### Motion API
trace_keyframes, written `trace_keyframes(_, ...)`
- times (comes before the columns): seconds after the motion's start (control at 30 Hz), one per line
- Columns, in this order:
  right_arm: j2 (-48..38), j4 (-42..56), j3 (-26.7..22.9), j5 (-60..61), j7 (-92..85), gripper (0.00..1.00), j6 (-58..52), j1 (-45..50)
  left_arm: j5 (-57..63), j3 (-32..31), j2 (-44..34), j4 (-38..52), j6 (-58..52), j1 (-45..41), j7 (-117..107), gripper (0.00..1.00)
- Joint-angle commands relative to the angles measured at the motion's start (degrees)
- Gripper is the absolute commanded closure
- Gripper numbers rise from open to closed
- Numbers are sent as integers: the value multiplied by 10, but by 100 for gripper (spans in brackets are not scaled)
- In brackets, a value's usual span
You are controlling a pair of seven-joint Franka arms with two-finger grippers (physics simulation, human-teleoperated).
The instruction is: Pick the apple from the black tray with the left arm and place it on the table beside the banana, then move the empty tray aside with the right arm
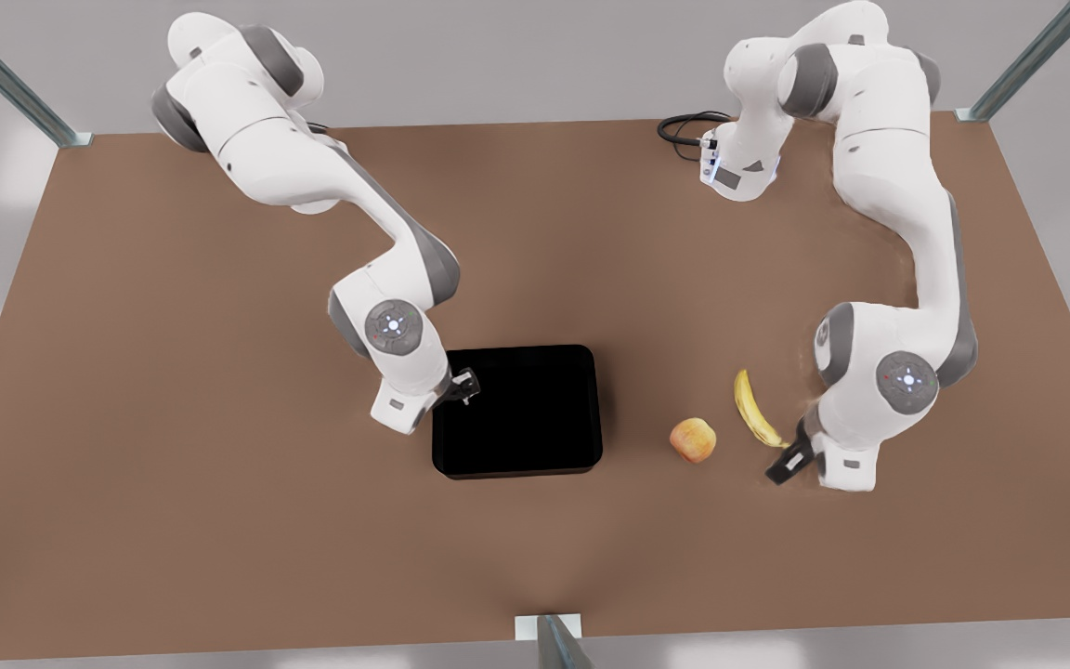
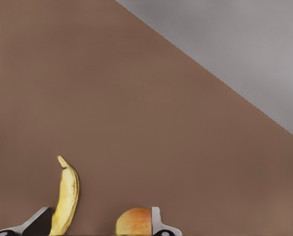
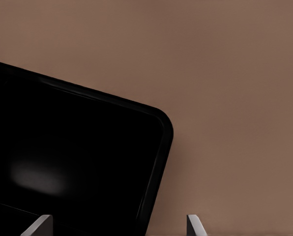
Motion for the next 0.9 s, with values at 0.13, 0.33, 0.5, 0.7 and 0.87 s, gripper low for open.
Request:
trace_keyframes(0.13,2,-93,-2,-2,236,1,131,-4,-34,11,-196,-165,-201,40,475,0)
trace_keyframes(0.33,3,-124,-13,-5,231,1,143,-22,-34,-5,-236,-168,-238,35,510,0)
trace_keyframes(0.5,33,-127,-13,-1,236,3,153,-24,-33,-5,-234,-166,-234,35,510,0)
trace_keyframes(0.7,43,-147,-13,-1,236,13,183,-23,-32,-6,-235,-150,-239,35,508,0)
trace_keyframes(0.87,42,-147,-13,0,229,54,178,-24,-31,-6,-234,-149,-234,34,509,0)
